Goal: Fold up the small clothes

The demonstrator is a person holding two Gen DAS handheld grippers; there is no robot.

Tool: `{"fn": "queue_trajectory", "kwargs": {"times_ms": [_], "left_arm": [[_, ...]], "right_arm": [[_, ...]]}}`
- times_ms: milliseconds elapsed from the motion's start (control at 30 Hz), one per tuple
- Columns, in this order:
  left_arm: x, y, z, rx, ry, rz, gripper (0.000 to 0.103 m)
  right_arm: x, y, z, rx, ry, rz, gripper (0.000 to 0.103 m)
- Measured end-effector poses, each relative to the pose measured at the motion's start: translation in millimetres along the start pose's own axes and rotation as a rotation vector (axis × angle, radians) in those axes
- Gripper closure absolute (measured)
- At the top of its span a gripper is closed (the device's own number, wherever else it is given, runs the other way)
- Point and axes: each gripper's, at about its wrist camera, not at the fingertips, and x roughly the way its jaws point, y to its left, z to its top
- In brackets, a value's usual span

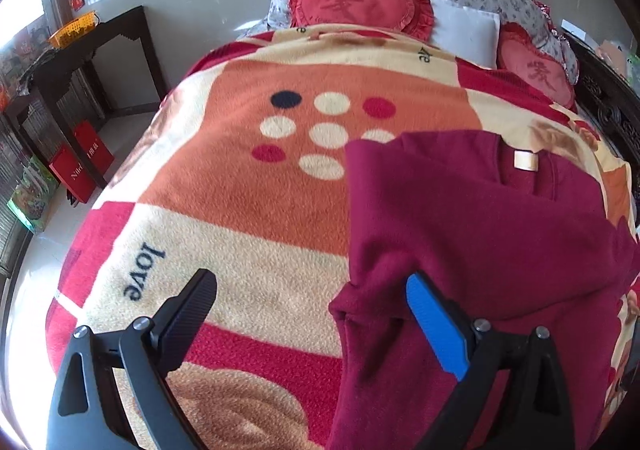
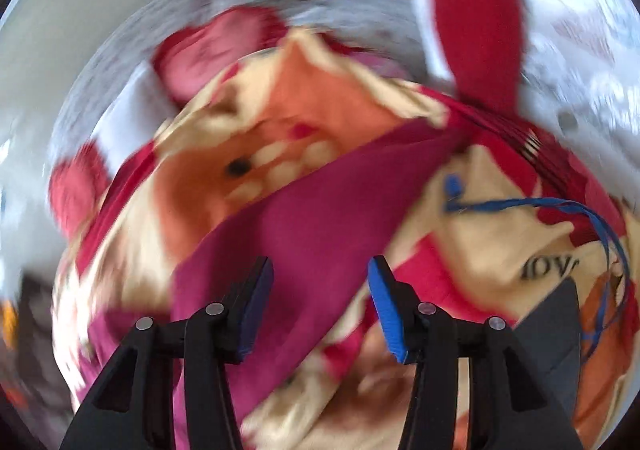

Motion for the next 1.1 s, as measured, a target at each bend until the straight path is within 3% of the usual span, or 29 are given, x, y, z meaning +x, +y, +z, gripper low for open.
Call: {"fn": "queue_trajectory", "kwargs": {"times_ms": [133,233,300,367,500,633,800,900,1000,1100], "left_arm": [[-2.4,-3.3,2.8,0.016,-0.005,0.016,0.004],[-0.6,-5.7,2.2,0.018,-0.001,0.015,0.004],[1.0,-9.7,1.8,0.027,0.002,0.019,0.004],[2.4,-13.6,1.0,0.036,0.008,0.016,0.004],[-3.5,-13.9,2.5,0.037,-0.012,0.012,0.004],[-13.1,-4.8,8.3,0.009,-0.039,0.007,0.004],[-21.5,10.1,10.9,-0.054,-0.053,-0.012,0.004],[-22.8,13.2,7.7,-0.069,-0.048,-0.014,0.004],[-22.8,13.0,3.1,-0.057,-0.039,-0.020,0.004],[-23.6,12.1,0.6,-0.039,-0.035,-0.037,0.004]], "right_arm": [[21.6,-24.9,17.1,0.095,0.040,0.023,0.076],[23.8,-25.0,24.1,0.071,0.016,0.051,0.081],[28.7,-21.9,25.5,0.034,0.020,0.042,0.087],[31.6,-19.2,24.7,-0.003,0.022,0.016,0.103],[-4.8,-6.6,19.9,-0.048,-0.051,0.101,0.103],[-58.1,46.7,1.2,-0.210,-0.093,0.238,0.103],[-102.6,147.9,-59.8,-0.484,-0.062,0.436,0.103],[-94.8,215.2,-132.6,-0.682,0.055,0.554,0.103],[-58.7,257.1,-208.1,-0.864,0.181,0.522,0.103],[-20.5,270.1,-249.5,-0.935,0.343,0.461,0.102]]}}
